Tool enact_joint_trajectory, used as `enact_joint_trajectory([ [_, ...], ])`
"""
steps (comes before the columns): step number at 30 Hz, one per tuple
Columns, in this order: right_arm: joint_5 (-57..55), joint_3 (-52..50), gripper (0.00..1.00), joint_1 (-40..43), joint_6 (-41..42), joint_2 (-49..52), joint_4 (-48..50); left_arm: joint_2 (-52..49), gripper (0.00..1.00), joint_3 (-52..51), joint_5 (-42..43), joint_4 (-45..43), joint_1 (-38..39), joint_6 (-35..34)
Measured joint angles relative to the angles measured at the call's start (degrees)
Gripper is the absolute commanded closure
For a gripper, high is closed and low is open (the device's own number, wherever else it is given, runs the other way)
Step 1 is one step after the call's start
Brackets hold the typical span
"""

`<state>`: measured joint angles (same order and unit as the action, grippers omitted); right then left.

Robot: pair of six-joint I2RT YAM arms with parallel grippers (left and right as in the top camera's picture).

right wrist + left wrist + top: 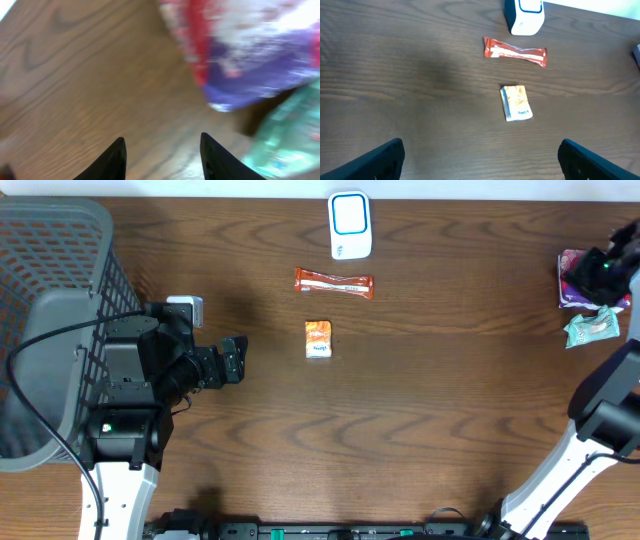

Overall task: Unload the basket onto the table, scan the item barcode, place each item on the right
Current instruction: 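Lower the wipes pack onto the table and open the right gripper, then move the right gripper back over the orange-red snack bar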

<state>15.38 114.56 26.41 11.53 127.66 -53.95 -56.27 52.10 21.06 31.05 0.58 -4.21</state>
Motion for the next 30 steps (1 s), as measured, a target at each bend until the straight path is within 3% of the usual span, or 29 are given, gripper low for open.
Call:
enact_joint_trajectory([
  [5,2.56,0.00,0.33,-4.33,-1.64,0.00,0.22,0.00,0.03,0.00,0.00,0.02,0.00,0.00],
  [22,3.52,0.00,0.01,-21.31,-1.99,0.02,-1.99,0.00,0.03,0.00,0.00,0.00,0.00,0.00],
  [30,3.52,0.00,0.01,-27.65,-1.99,0.02,-0.35,0.00,0.03,0.00,-0.02,0.00,0.00,0.00],
])
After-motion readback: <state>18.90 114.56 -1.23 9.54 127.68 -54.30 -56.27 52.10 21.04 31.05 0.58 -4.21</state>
